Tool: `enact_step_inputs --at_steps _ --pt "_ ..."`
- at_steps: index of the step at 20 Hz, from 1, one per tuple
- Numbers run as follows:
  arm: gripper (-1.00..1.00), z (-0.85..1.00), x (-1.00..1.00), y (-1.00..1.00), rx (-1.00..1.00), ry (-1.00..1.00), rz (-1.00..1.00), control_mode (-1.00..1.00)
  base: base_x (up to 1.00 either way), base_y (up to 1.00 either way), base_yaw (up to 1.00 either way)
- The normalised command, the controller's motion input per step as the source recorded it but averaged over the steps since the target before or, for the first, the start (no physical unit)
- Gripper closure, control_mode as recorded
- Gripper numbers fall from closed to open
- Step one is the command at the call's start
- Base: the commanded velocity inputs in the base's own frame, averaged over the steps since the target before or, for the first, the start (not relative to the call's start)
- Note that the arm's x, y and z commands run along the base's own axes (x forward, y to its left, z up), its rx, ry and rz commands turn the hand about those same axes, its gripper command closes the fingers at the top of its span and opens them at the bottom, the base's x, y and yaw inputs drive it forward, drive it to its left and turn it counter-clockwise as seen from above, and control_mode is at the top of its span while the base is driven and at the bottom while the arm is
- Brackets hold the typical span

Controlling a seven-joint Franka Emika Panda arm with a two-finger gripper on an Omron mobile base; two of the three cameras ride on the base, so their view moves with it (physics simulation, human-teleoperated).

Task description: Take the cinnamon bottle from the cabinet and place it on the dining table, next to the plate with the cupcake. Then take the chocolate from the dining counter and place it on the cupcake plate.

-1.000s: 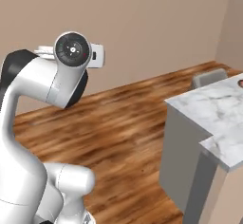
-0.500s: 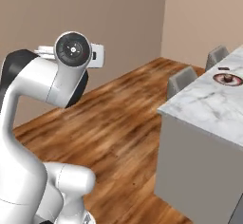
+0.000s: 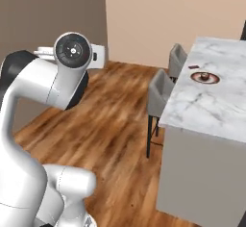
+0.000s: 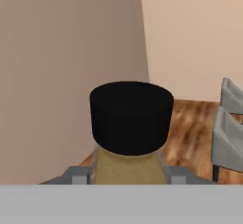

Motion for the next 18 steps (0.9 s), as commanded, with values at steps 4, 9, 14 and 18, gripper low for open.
enact_step_inputs --at_steps 4,9,14,18 --pt "1.00 0.00 0.00 0.00 0.00 0.00 0.00 1.00 1.00 0.98 -0.59" --pt "1.00 0.00 0.00 0.00 0.00 0.00 0.00 1.00 1.00 0.96 -0.60" --pt "1.00 0.00 0.00 0.00 0.00 0.00 0.00 1.00 1.00 0.95 -0.64" --pt "1.00 0.00 0.00 0.00 0.00 0.00 0.00 1.00 1.00 0.95 -0.65"
